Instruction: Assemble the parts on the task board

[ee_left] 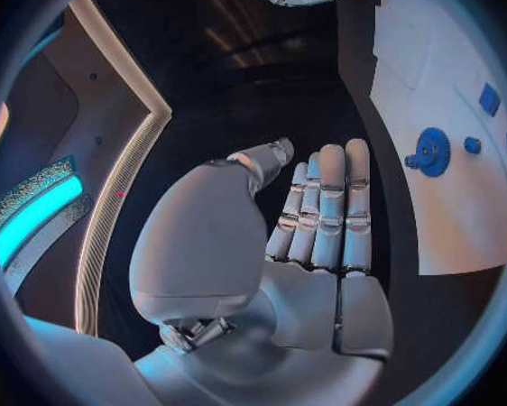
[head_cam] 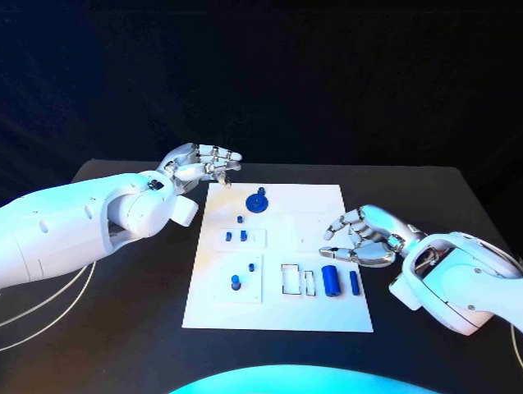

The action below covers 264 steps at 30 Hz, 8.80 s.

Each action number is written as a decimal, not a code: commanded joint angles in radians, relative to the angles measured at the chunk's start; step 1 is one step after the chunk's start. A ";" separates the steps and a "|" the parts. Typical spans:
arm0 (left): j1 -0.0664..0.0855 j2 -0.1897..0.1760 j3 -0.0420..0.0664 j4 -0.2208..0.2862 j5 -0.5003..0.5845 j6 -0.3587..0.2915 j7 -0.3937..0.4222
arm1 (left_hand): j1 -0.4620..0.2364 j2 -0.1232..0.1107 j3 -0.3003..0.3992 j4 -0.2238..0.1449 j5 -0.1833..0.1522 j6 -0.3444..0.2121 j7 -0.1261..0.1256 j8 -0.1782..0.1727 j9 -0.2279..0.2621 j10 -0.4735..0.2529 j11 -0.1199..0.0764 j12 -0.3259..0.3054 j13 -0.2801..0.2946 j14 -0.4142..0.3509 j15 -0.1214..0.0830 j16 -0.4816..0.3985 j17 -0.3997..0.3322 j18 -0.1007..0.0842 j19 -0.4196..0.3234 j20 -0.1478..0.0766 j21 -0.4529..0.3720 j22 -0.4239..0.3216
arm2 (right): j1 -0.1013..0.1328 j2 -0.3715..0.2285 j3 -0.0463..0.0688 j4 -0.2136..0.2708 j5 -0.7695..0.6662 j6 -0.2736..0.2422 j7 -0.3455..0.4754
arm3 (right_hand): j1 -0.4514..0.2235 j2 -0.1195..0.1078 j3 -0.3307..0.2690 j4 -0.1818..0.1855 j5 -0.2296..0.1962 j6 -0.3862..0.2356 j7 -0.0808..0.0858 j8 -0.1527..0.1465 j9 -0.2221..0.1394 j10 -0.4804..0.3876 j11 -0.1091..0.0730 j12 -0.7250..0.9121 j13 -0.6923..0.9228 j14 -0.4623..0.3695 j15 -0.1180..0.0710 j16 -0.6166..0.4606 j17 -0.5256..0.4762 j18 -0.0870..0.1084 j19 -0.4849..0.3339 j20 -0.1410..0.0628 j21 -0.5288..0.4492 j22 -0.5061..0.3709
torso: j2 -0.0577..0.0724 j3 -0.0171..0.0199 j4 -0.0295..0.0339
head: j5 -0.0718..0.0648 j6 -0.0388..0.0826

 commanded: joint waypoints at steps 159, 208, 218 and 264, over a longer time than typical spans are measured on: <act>0.001 -0.017 -0.002 0.019 0.040 0.041 -0.016 | -0.024 0.011 0.000 0.030 0.002 -0.012 0.000 0.012 -0.003 -0.019 0.003 0.021 0.000 -0.009 0.007 0.000 -0.003 0.015 0.014 0.003 -0.031 -0.019 | -0.076 0.164 -0.009 -0.006 -0.189 0.157 -0.310 | -0.089 0.147 -0.285 -0.002 -0.054 0.086 -0.067 0.152 0.155 0.077 -0.057 0.046 0.148 0.085 -0.048 0.027 0.162 -0.034 0.091 -0.041 0.109 0.249 | -0.002 -0.0001 -0.0040 | -0.008 -0.015; 0.001 -0.017 -0.002 0.016 0.036 0.050 -0.027 | -0.024 0.018 0.004 0.037 0.003 -0.015 0.000 0.013 -0.004 -0.024 0.003 0.025 -0.001 -0.010 0.007 0.001 -0.003 0.015 0.017 0.004 -0.037 -0.024 | -0.084 0.204 -0.009 -0.076 -0.182 0.192 -0.308 | 0.064 0.153 -0.224 -0.006 -0.041 0.092 -0.068 0.133 0.136 0.080 -0.059 0.048 0.155 0.085 -0.050 0.026 0.162 -0.034 0.090 -0.043 0.108 0.248 | -0.002 -0.0002 -0.0034 | -0.007 -0.029; 0.001 -0.018 -0.002 0.016 0.035 0.051 -0.027 | -0.023 0.018 0.005 0.037 0.003 -0.015 0.000 0.014 -0.004 -0.024 0.003 0.026 -0.001 -0.010 0.007 0.001 -0.003 0.015 0.018 0.004 -0.038 -0.024 | -0.085 0.194 -0.009 -0.054 -0.169 0.162 -0.274 | 0.049 0.140 -0.219 0.004 -0.041 0.096 -0.066 0.131 0.133 0.081 -0.057 0.050 0.156 0.084 -0.049 0.026 0.162 -0.034 0.089 -0.043 0.106 0.248 | -0.002 0.0005 -0.0035 | -0.006 -0.029; 0.001 -0.020 -0.002 0.016 0.033 0.053 -0.031 | -0.019 0.018 0.006 0.035 0.002 -0.016 0.001 0.015 -0.004 -0.025 0.003 0.028 -0.001 -0.013 0.007 -0.001 -0.004 0.015 0.018 0.004 -0.041 -0.026 | -0.074 0.216 -0.007 -0.083 -0.209 0.198 -0.283 | 0.112 0.157 -0.094 -0.029 -0.130 0.113 -0.080 0.126 0.122 0.095 -0.069 0.067 0.173 0.086 -0.059 0.029 0.172 -0.037 0.095 -0.050 0.125 0.253 | -0.002 0.0000 -0.0033 | -0.001 -0.031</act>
